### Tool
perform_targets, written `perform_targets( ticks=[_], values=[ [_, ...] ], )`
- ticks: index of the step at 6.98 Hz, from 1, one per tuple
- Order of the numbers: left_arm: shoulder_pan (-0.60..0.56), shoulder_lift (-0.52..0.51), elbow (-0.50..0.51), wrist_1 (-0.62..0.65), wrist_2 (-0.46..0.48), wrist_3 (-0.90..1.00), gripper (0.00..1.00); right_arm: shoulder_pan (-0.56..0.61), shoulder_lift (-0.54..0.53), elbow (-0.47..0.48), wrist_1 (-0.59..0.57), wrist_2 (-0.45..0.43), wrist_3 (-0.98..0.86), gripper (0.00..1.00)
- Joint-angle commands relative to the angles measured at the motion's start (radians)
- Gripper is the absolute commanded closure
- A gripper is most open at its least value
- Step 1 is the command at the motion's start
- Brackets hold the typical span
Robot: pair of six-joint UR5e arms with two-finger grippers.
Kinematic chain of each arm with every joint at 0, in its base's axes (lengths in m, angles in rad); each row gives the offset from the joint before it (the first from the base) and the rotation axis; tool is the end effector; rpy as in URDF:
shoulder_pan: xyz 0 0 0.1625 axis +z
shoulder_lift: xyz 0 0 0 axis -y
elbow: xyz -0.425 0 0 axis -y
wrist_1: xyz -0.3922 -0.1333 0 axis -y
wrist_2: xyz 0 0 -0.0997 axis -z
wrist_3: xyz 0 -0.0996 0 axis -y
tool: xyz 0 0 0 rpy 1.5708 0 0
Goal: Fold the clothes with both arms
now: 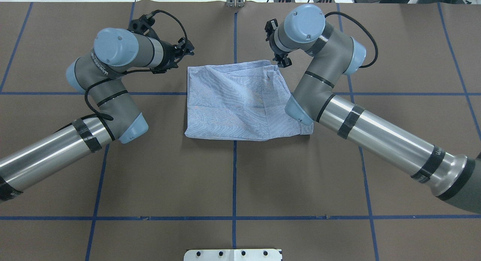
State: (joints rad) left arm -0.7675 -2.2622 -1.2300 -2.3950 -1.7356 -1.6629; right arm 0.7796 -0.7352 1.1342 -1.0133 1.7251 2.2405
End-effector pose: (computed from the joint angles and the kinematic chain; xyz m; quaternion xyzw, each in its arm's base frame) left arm 0.4718 -0.6177 0.3011 0.1184 0.5438 -0.3042 0.7731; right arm -0.4963 -0.6565 0.2704 -0.0431 -0.4619 0.5602 0.6863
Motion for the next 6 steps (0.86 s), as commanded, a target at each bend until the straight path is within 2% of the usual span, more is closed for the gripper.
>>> perform_targets(
  ticks=[1,2,3,4,6],
  values=[
    [-0.038,0.025,-0.012,0.003,-0.007,0.098,0.12,0.079,-0.032,-0.004,0.001,0.085,-0.153,0.0],
    [-0.048,0.074,-0.05,0.007,-0.063,0.179,0.13,0.131,-0.055,-0.002,-0.001,0.167,-0.291,0.0],
    [-0.08,0.173,-0.162,0.008,-0.103,0.35,0.13,0.194,-0.105,0.005,-0.004,0.28,-0.49,0.0],
    [-0.114,0.261,-0.248,0.011,-0.169,0.515,0.13,0.263,-0.193,0.027,-0.007,0.372,-0.753,0.0],
    [-0.247,0.37,-0.308,0.02,-0.345,0.719,0.13,0.444,-0.388,0.065,-0.014,0.508,-1.336,0.0]
  ],
)
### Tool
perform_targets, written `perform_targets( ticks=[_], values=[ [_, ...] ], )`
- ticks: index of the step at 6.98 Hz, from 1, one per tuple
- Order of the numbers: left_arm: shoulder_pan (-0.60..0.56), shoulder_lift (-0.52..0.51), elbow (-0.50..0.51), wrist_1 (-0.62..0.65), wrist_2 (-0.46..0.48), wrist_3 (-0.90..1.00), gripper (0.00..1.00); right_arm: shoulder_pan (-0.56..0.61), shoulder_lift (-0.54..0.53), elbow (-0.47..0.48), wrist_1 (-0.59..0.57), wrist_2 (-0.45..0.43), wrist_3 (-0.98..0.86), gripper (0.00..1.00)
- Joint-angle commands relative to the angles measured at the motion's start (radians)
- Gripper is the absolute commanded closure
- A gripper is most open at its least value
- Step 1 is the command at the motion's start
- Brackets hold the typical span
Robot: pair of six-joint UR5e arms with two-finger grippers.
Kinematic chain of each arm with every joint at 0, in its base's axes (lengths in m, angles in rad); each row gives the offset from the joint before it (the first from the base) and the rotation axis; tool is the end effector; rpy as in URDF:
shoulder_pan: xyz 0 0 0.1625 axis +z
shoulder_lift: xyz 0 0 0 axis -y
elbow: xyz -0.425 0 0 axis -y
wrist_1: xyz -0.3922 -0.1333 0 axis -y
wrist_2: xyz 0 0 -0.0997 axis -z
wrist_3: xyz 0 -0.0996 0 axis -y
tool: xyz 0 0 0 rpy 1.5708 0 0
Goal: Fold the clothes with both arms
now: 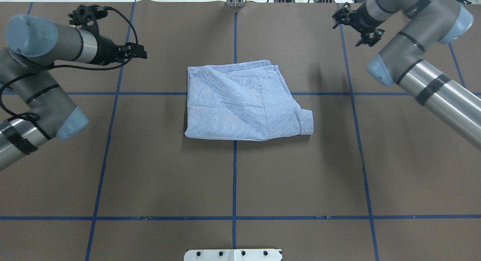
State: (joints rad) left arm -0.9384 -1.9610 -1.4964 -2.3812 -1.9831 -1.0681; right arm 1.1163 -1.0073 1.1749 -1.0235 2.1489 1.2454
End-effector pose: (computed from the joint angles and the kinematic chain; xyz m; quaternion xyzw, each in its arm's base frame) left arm 0.3146 -0.5873 0.3830 0.2147 0.5068 -0.0722 0.8317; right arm -0.2556 -0.7028 0.4540 0.0208 -0.4282 0.2539 0.8670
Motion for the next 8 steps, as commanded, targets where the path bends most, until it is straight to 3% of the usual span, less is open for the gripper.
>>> perform_targets(
  ticks=[1,2,3,4,5,7,8],
  values=[
    [-0.167,0.117,-0.057,0.023,-0.179,0.278,0.12,0.205,-0.17,0.028,-0.051,0.123,-0.565,0.0],
    [-0.248,0.176,-0.079,0.049,-0.227,0.433,0.12,0.294,-0.178,0.028,-0.179,0.178,-0.78,0.0],
    [-0.331,0.229,-0.122,0.125,-0.246,0.608,0.02,0.371,-0.185,0.031,-0.311,0.212,-1.001,0.0],
    [-0.399,0.241,-0.19,0.296,-0.266,0.777,0.01,0.411,-0.2,0.063,-0.434,0.212,-1.169,0.0],
    [-0.431,0.261,-0.232,0.426,-0.266,0.913,0.01,0.437,-0.22,0.104,-0.548,0.212,-1.277,0.0],
    [-0.503,0.318,-0.24,0.473,-0.267,1.04,0.01,0.461,-0.235,0.194,-0.697,0.212,-1.375,0.0],
    [-0.507,0.353,-0.252,0.474,-0.27,1.042,0.01,0.461,-0.266,0.222,-0.707,0.204,-1.379,0.0]
  ],
)
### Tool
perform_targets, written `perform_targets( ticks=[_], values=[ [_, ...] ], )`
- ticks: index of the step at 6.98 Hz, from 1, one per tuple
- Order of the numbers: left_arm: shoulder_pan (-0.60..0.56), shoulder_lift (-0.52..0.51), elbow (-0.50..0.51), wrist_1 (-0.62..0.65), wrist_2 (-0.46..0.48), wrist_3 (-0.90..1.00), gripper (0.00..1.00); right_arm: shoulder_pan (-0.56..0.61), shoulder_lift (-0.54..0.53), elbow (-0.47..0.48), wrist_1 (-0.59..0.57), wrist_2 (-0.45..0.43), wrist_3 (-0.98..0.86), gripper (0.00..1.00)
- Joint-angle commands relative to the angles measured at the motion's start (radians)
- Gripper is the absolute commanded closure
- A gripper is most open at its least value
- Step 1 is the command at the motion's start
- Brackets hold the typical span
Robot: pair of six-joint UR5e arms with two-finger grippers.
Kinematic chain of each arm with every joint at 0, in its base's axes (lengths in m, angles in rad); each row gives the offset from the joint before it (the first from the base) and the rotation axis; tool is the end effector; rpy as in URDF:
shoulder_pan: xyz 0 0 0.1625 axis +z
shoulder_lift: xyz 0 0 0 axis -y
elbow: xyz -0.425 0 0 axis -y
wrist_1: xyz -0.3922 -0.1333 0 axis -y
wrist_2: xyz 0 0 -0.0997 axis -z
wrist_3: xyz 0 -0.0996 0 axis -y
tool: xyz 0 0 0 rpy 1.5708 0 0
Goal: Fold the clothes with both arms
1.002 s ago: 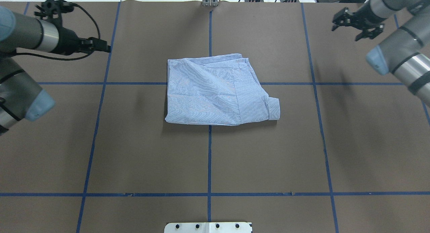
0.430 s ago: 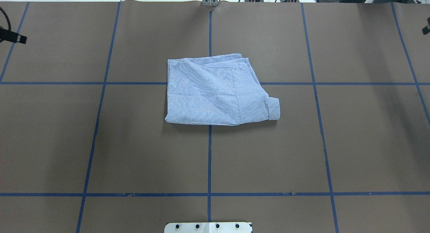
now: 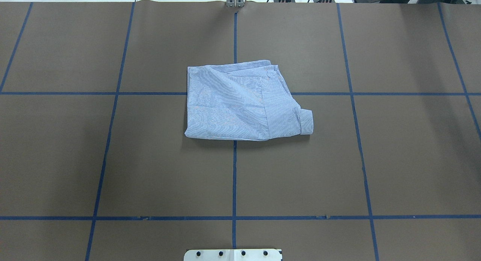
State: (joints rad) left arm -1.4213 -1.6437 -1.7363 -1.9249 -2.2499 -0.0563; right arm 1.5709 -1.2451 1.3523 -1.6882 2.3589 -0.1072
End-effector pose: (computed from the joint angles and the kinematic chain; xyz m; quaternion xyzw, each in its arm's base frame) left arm 0.0102 -0.5426 0.5024 0.2411 0.3451 0.1391 0.8963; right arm 0.0627 -0.6249 0.5944 0.0159 -0.3836 -0.0475 0.9221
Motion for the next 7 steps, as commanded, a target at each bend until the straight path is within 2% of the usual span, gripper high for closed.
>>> perform_targets(
  ticks=[1,2,4,7],
  values=[
    [-0.025,0.074,-0.02,0.018,-0.01,0.029,0.01,0.006,-0.043,0.071,-0.042,-0.012,-0.026,0.0],
    [-0.024,0.123,-0.041,0.0,-0.011,0.017,0.01,0.004,-0.075,0.12,-0.036,-0.038,-0.026,0.0],
    [-0.022,0.134,-0.068,-0.002,-0.043,0.018,0.01,0.004,-0.169,0.23,-0.034,-0.049,-0.025,0.0],
    [-0.028,0.159,-0.081,0.0,-0.102,-0.025,0.01,0.001,-0.166,0.208,-0.034,-0.044,-0.014,0.0]
  ],
)
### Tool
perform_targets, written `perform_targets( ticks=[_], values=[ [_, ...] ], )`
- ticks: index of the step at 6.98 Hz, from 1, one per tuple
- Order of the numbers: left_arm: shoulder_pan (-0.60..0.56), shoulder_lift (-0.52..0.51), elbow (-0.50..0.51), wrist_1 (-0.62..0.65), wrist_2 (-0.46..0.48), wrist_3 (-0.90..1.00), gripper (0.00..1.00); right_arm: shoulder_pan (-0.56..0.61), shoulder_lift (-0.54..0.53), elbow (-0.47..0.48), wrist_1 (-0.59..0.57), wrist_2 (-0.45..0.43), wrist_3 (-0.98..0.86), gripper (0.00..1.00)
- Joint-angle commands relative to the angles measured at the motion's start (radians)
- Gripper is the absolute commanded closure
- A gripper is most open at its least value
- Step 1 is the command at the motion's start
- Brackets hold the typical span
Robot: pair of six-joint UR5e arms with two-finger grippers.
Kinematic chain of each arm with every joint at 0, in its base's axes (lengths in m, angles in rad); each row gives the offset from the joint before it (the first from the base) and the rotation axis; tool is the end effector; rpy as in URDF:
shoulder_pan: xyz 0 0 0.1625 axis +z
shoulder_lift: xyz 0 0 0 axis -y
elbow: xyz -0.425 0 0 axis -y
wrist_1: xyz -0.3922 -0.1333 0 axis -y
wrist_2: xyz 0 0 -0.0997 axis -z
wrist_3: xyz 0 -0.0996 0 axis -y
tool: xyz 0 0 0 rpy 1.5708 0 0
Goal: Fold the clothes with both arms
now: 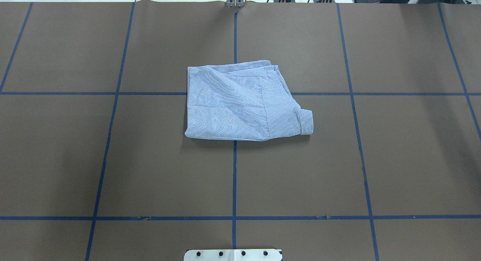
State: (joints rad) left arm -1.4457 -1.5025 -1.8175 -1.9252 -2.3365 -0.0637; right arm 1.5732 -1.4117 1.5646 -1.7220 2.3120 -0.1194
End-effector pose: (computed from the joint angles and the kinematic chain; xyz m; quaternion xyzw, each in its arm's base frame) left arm -0.0040 -0.4836 0.5281 0.2092 0.3818 0.1258 0.8914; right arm 0.0674 -0.5546 0.5957 0.0228 -0.3615 -0.0548 0.9305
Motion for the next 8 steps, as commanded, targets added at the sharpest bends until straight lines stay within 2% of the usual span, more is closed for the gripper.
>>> perform_targets(
  ticks=[1,2,3,5,7,8],
  values=[
    [-0.004,0.01,0.03,0.005,-0.014,-0.018,0.01,-0.001,0.003,0.009,-0.001,0.01,-0.003,0.0],
    [-0.063,-0.001,0.059,-0.001,-0.012,-0.019,0.01,-0.004,0.008,0.002,-0.001,0.01,-0.006,0.0],
    [-0.071,-0.043,0.093,-0.005,-0.014,-0.016,0.01,-0.007,0.007,0.014,0.001,0.01,-0.009,0.0],
    [-0.07,0.023,0.015,-0.009,-0.015,-0.007,0.01,-0.019,0.01,0.031,-0.002,0.023,-0.006,0.0],
    [-0.07,0.033,0.0,-0.011,-0.006,-0.013,0.01,-0.053,0.014,0.022,-0.002,0.026,0.007,0.0],
    [-0.07,0.036,0.004,-0.011,-0.006,-0.016,0.01,-0.055,0.008,0.023,-0.002,0.059,0.007,0.0]
  ],
)
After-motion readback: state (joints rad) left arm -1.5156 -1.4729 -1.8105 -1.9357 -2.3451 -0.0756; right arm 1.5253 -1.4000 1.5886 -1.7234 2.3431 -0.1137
